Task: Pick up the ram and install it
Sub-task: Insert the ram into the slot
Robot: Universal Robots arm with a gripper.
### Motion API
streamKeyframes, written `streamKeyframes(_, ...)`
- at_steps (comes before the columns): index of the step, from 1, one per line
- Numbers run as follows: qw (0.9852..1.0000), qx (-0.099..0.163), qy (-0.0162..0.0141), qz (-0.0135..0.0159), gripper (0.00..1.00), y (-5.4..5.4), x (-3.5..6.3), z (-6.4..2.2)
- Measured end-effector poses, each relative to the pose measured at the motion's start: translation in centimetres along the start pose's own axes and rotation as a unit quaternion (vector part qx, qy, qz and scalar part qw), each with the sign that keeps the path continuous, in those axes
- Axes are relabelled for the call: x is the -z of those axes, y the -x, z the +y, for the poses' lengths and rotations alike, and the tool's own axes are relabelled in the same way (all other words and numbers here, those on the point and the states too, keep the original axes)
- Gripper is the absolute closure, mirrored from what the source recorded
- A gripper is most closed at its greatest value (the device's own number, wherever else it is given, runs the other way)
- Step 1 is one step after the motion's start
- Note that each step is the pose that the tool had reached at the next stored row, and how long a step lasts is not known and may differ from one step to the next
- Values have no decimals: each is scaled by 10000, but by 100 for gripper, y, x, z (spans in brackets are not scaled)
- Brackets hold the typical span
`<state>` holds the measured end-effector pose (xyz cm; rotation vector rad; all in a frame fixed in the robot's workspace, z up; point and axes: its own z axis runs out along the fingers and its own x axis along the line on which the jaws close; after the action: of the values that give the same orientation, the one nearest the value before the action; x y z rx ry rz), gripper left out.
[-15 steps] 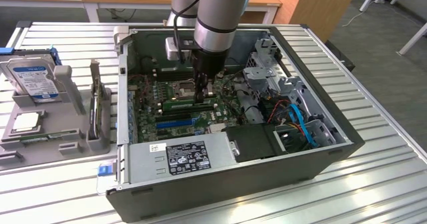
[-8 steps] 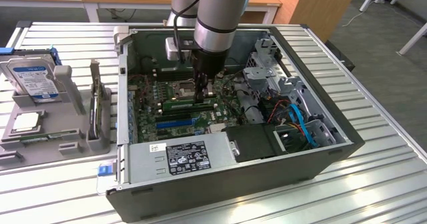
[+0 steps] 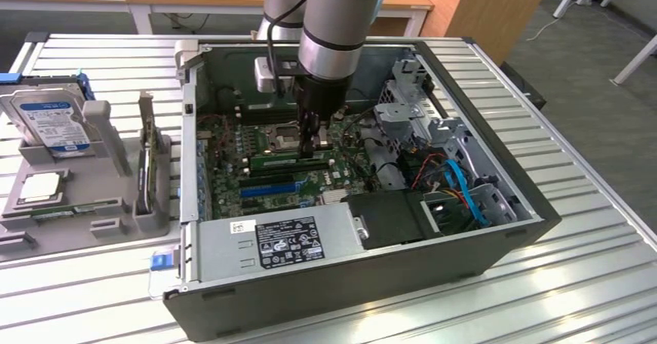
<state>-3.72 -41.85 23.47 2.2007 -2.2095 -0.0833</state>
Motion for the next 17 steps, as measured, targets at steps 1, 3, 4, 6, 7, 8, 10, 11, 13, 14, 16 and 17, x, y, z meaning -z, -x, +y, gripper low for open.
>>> streamKeyframes(1, 10000, 0, 0, 0, 89, 0, -1, 0)
streamKeyframes(3, 10000, 0, 0, 0, 89, 0, -4, 0)
streamKeyframes(4, 10000, 0, 0, -1, 89, 0, -6, 0)
streamKeyframes(6, 10000, 0, 0, 0, 89, 0, -8, 0)
streamKeyframes(7, 10000, 0, 0, 0, 89, 0, -8, 0)
streamKeyframes(8, 10000, 0, 0, 0, 89, 0, -8, 0)
streamKeyframes(10, 10000, 0, 0, 0, 89, 5, -12, 0)
streamKeyframes(11, 10000, 0, 0, 0, 89, 5, -13, 0)
streamKeyframes(13, 10000, 0, 0, 0, 89, 5, -13, 0)
streamKeyframes(14, 10000, 0, 0, 0, 89, 5, -15, -1)
streamKeyframes(16, 10000, 0, 0, 0, 89, 5, -18, -1)
streamKeyframes(17, 10000, 0, 0, 0, 89, 5, -18, -1)
